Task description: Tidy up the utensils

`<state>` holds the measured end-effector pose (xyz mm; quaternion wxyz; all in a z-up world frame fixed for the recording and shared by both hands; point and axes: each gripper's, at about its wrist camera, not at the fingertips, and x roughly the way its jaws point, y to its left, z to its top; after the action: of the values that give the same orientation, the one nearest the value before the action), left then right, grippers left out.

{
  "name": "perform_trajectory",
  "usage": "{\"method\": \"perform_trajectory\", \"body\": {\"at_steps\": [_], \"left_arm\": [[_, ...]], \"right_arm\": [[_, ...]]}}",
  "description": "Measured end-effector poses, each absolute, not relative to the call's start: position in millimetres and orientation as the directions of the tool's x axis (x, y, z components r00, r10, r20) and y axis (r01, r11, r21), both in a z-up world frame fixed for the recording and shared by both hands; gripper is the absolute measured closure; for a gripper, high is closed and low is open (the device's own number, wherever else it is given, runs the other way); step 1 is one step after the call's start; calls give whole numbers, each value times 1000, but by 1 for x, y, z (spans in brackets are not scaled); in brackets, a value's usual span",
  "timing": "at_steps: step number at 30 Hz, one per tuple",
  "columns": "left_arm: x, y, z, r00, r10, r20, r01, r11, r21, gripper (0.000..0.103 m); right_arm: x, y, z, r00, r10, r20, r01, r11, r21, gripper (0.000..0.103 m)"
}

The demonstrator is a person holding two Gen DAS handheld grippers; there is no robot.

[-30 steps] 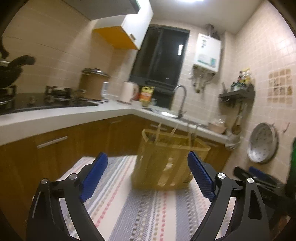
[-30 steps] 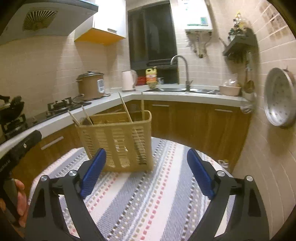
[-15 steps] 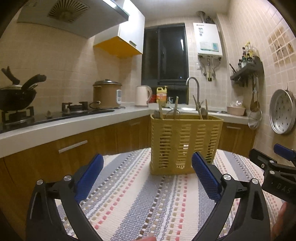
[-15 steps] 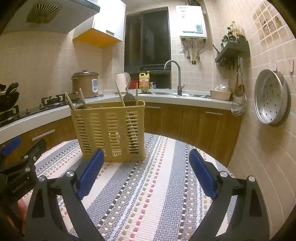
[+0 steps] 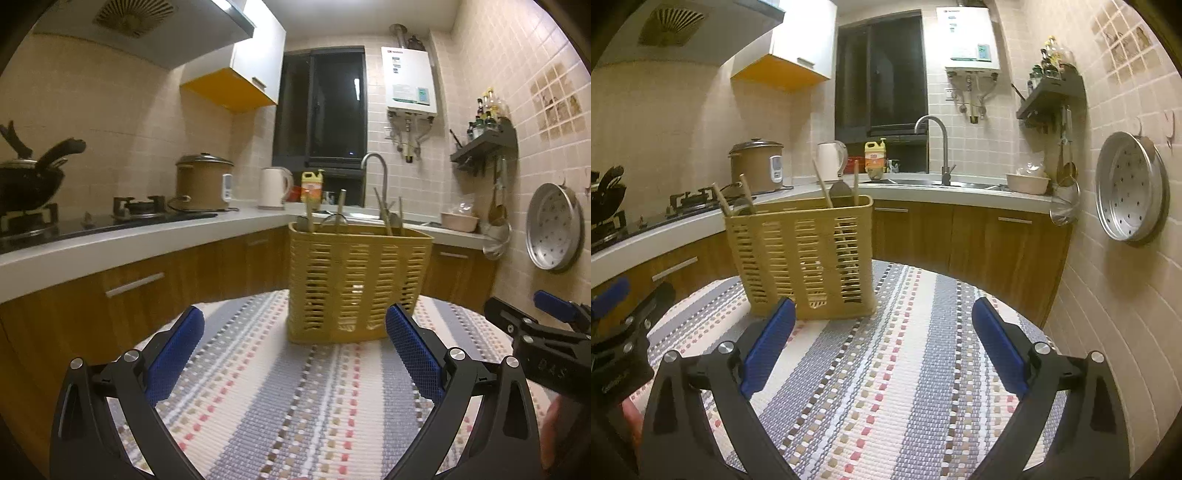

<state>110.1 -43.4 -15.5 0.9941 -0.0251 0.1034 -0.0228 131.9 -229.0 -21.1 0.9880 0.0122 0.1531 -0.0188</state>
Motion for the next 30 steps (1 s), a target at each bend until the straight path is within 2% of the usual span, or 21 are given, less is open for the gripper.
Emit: {"method": "perform_trajectory", "body": {"at_steps": [12,30], "left_arm": [[120,-42,-19,967,-16,-256,3,999,-53,8],[119,-41,-18,969,-19,-247,7,999,-47,8]], "right_arm": [[132,-232,-20,953,-11,-303,24,999,39,10],[129,-228,-19,954,-14,-299,24,999,31,8]]}}
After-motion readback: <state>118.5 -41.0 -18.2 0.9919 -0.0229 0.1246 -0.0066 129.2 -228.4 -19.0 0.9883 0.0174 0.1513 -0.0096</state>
